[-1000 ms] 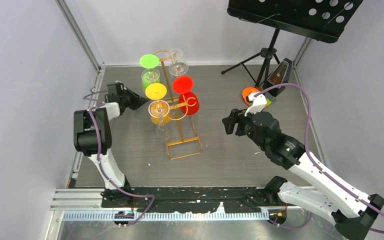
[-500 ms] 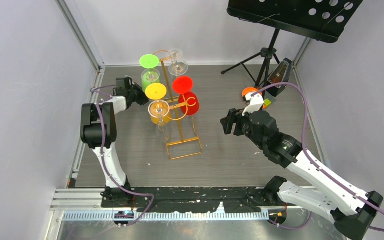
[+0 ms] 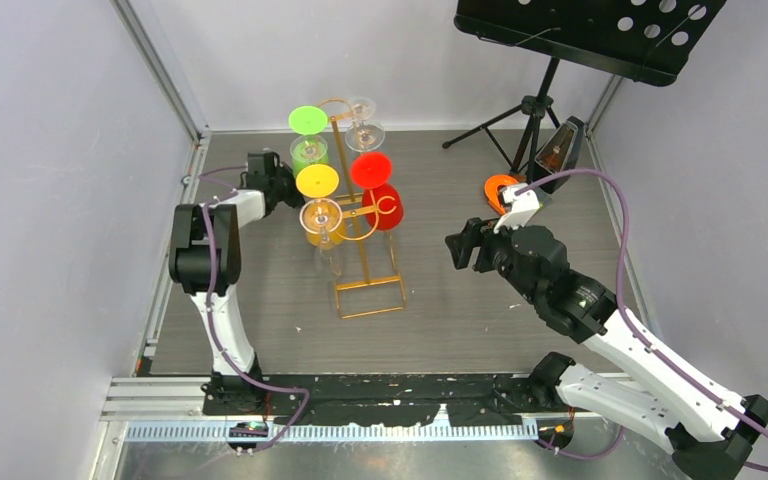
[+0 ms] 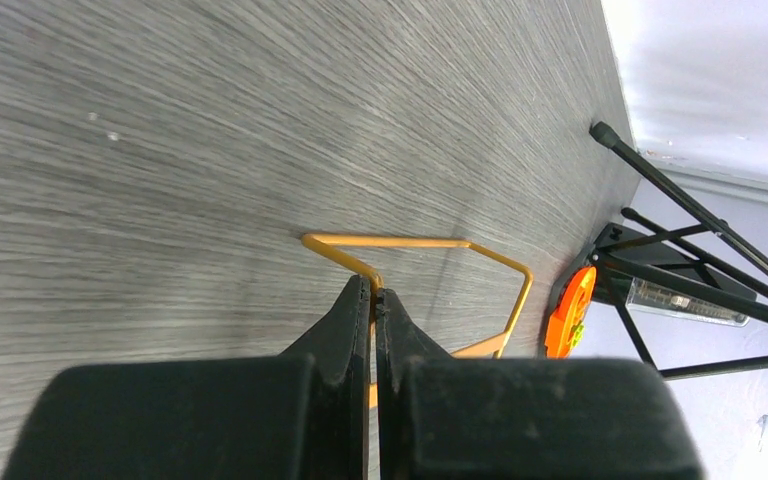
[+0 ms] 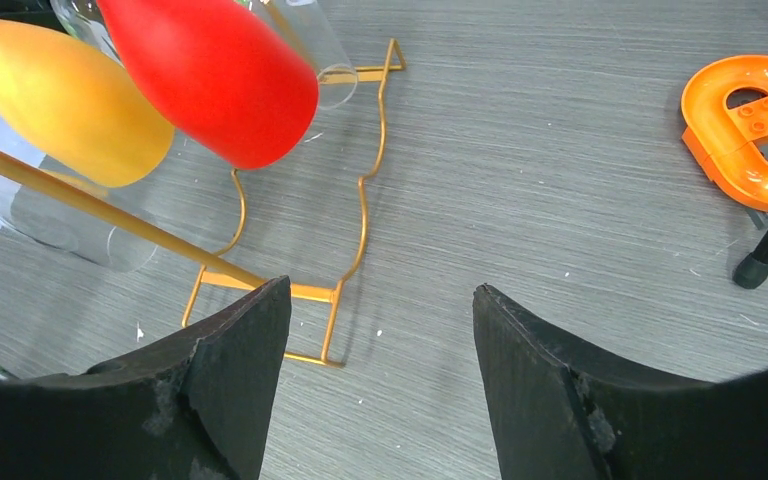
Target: Take the wine glass off the wine glass rack
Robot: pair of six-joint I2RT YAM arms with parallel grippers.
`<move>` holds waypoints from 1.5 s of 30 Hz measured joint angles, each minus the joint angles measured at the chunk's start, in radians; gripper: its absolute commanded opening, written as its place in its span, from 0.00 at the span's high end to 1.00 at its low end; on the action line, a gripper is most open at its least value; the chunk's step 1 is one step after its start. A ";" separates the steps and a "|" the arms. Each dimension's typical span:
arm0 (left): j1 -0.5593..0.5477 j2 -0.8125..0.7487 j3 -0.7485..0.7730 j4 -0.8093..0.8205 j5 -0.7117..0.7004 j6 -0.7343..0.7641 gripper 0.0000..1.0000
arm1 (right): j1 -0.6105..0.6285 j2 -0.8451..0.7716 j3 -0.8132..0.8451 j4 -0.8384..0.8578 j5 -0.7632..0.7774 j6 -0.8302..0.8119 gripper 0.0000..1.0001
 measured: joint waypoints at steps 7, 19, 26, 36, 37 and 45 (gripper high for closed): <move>-0.044 0.021 0.026 0.003 -0.002 -0.023 1.00 | 0.000 -0.009 0.000 -0.008 0.004 0.000 0.27; -0.132 0.089 0.105 0.021 -0.004 -0.077 1.00 | 0.000 -0.045 -0.001 -0.024 0.010 0.000 0.26; -0.169 0.109 0.132 0.028 -0.018 -0.103 1.00 | 0.000 -0.077 -0.002 -0.049 0.024 0.000 0.25; -0.158 0.100 0.097 0.046 -0.011 -0.100 0.77 | 0.000 -0.118 -0.002 -0.090 0.044 0.008 0.25; -0.155 0.094 0.086 0.047 -0.008 -0.099 0.76 | 0.000 -0.121 -0.002 -0.092 0.044 0.012 0.25; -0.098 0.023 -0.021 0.036 -0.005 -0.074 0.71 | 0.000 -0.124 0.004 -0.130 0.045 0.032 0.20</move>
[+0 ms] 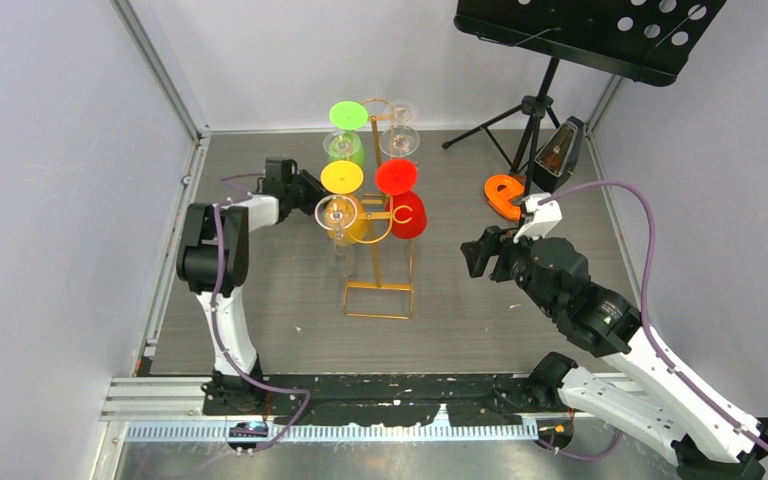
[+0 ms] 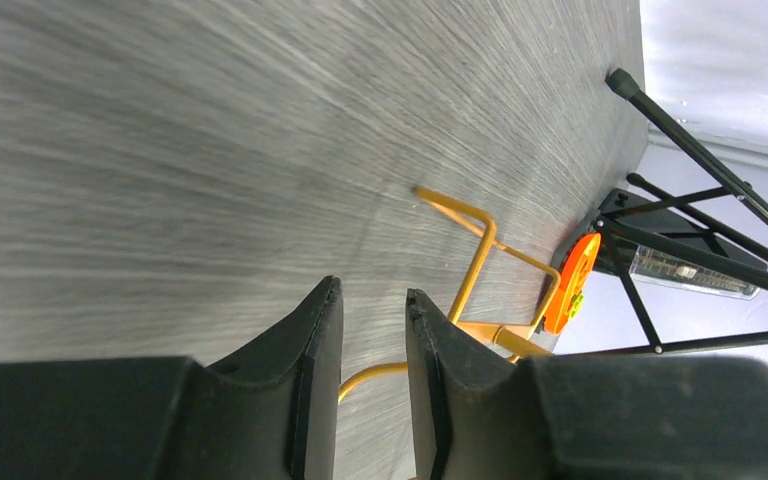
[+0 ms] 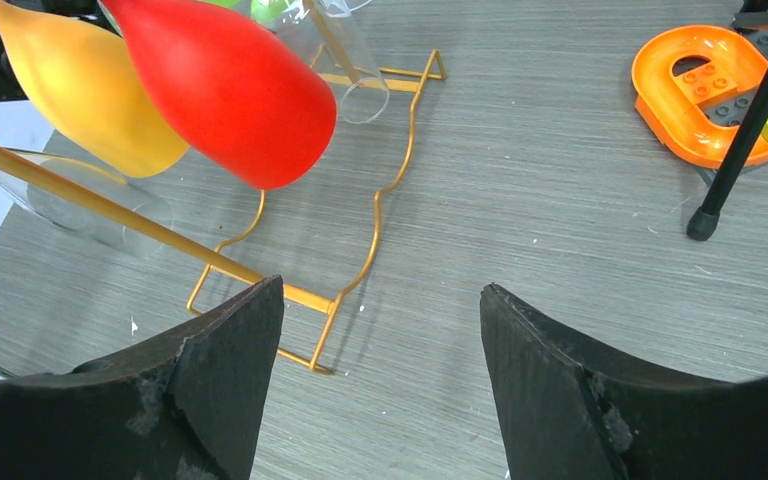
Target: Take the wine glass off the wine glass rack
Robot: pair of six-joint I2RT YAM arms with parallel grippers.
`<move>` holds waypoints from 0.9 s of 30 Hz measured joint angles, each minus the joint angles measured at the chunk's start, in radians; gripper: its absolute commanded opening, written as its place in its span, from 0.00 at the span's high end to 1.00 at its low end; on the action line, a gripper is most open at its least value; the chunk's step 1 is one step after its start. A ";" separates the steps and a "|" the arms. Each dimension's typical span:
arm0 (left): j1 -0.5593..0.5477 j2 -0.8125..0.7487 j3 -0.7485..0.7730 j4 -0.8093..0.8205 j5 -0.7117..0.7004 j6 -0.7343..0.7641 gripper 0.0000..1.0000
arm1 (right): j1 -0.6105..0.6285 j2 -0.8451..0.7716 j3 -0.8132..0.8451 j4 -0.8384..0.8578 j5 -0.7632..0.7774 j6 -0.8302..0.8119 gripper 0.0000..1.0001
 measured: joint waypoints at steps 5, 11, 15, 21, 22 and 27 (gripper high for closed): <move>0.052 -0.088 -0.061 -0.038 -0.001 0.039 0.66 | 0.000 0.001 0.026 -0.041 0.022 0.016 0.17; 0.080 -0.254 -0.101 -0.117 -0.021 0.116 0.60 | -0.001 0.026 0.115 -0.100 0.032 0.020 0.11; 0.081 -0.382 -0.119 -0.176 -0.041 0.171 0.54 | -0.002 0.048 0.187 -0.133 0.028 0.020 0.10; 0.086 -0.561 -0.162 -0.287 -0.097 0.266 0.33 | -0.002 0.059 0.235 -0.174 0.016 0.020 0.09; 0.087 -0.588 -0.170 -0.302 -0.106 0.274 0.29 | -0.002 0.058 0.235 -0.180 0.013 0.020 0.09; 0.091 -0.757 -0.208 -0.397 -0.137 0.332 0.12 | -0.002 0.057 0.235 -0.195 0.009 0.011 0.08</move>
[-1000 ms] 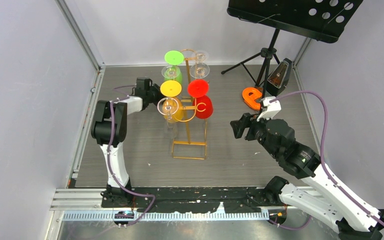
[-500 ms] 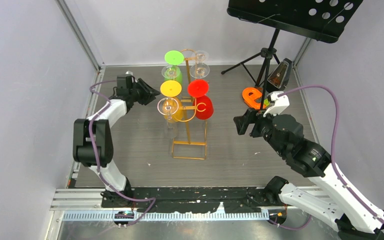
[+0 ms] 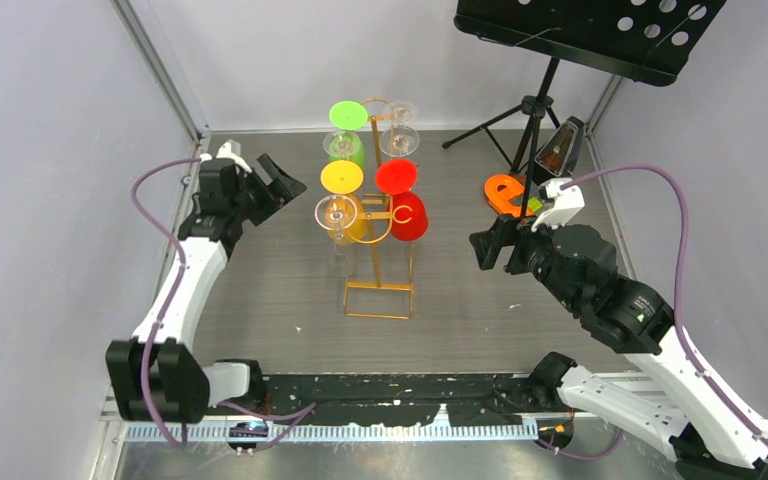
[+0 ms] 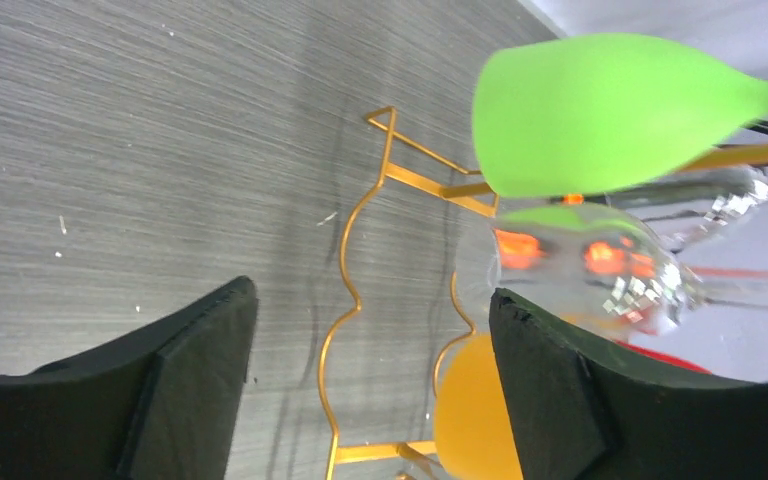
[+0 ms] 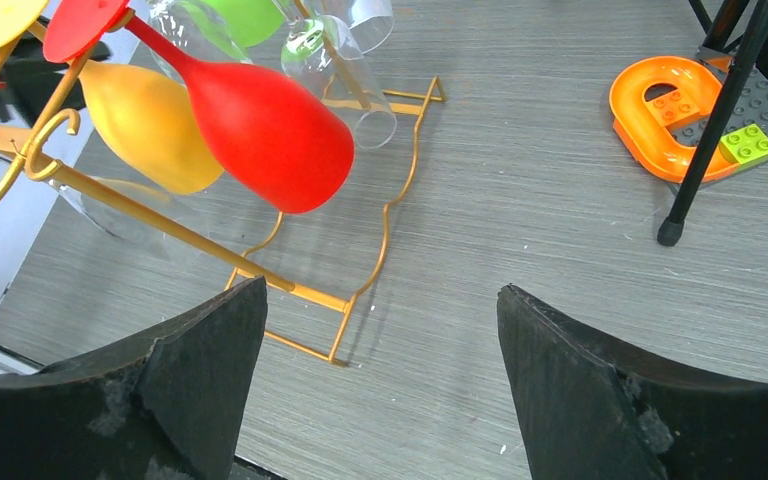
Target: Take the wine glass off the wine glass rack
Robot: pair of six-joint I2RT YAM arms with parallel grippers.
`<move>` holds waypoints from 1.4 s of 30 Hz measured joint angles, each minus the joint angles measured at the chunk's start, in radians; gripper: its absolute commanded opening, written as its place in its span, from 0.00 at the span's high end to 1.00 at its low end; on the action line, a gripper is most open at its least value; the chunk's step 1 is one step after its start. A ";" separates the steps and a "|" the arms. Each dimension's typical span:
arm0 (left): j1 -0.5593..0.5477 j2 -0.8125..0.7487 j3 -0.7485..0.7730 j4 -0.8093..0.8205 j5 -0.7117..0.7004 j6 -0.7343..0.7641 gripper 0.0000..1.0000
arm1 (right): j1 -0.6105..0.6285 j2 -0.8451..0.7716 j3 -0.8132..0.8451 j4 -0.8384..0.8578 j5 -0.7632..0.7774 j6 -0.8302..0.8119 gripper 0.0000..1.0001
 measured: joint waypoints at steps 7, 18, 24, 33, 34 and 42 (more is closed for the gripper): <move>0.001 -0.193 -0.038 -0.084 0.025 0.038 0.00 | -0.005 -0.010 -0.001 -0.005 -0.004 -0.018 0.07; 0.033 -0.342 0.000 -0.270 0.127 0.111 0.00 | -0.005 -0.040 -0.037 0.000 -0.011 -0.018 0.06; 0.195 -0.474 -0.138 -0.167 0.353 0.052 0.00 | -0.005 -0.044 -0.056 0.005 -0.013 -0.018 0.06; 0.205 -0.467 -0.069 -0.252 0.503 0.072 0.00 | -0.005 -0.051 -0.065 0.018 -0.013 -0.019 0.06; 0.205 -0.468 -0.050 -0.272 0.506 0.085 0.00 | -0.005 -0.051 -0.068 0.021 -0.013 -0.018 0.06; 0.205 -0.494 0.043 -0.389 0.538 0.129 0.05 | -0.005 -0.048 -0.094 0.034 -0.013 -0.018 0.05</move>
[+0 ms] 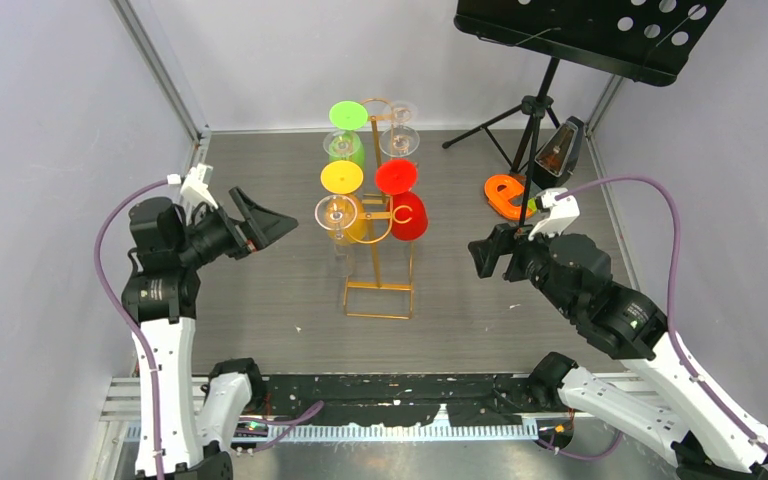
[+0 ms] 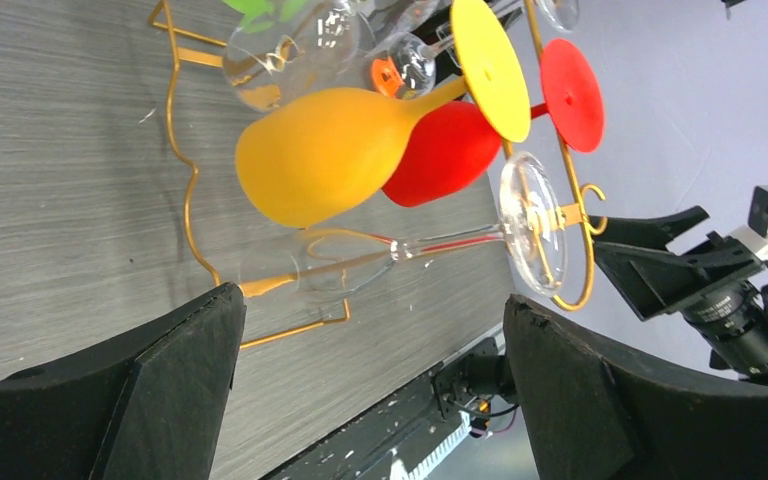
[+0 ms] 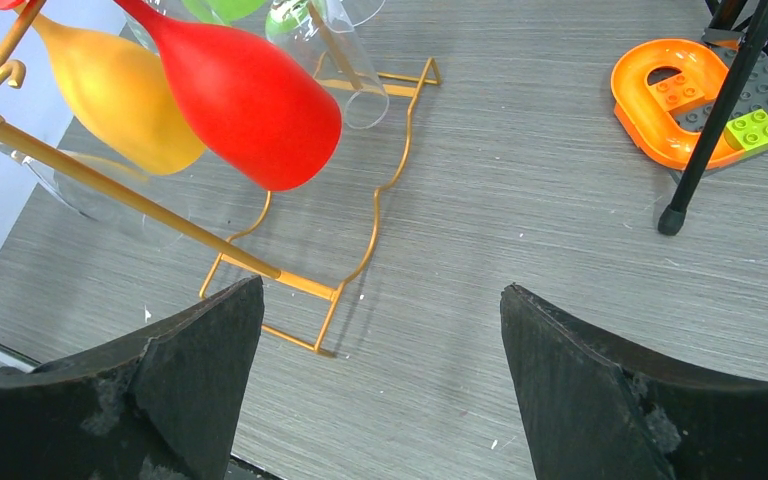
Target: Take the wine glass off the wine glass rack
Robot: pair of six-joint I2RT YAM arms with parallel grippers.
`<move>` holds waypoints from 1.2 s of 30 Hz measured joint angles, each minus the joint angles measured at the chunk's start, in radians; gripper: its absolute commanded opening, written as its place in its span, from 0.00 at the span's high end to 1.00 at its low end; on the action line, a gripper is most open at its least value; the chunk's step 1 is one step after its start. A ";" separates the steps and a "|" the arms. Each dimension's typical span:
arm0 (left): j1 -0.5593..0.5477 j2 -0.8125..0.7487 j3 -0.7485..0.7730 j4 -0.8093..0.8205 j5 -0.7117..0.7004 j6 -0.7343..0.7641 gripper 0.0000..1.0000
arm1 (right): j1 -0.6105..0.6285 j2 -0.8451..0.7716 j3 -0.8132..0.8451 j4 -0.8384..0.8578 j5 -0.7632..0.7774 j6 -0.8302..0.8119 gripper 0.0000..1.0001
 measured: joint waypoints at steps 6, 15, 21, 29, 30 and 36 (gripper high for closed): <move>-0.035 0.017 0.048 -0.028 0.032 -0.002 0.13 | 0.000 0.005 0.000 0.000 0.001 0.000 0.06; -0.173 0.107 0.174 -0.079 -0.015 -0.010 0.28 | 0.000 0.005 -0.013 0.016 0.000 0.000 0.06; -0.208 0.150 0.175 -0.078 -0.049 -0.030 0.35 | 0.000 0.004 -0.018 0.020 0.000 0.001 0.06; -0.250 0.203 0.176 -0.063 -0.076 -0.064 0.43 | 0.000 0.003 -0.019 0.023 0.000 0.000 0.05; -0.256 0.207 0.179 -0.061 -0.078 -0.067 0.44 | 0.000 0.003 -0.019 0.023 0.001 0.000 0.05; -0.295 0.225 0.199 -0.054 -0.093 -0.075 0.48 | 0.000 0.002 -0.034 0.024 0.002 0.000 0.06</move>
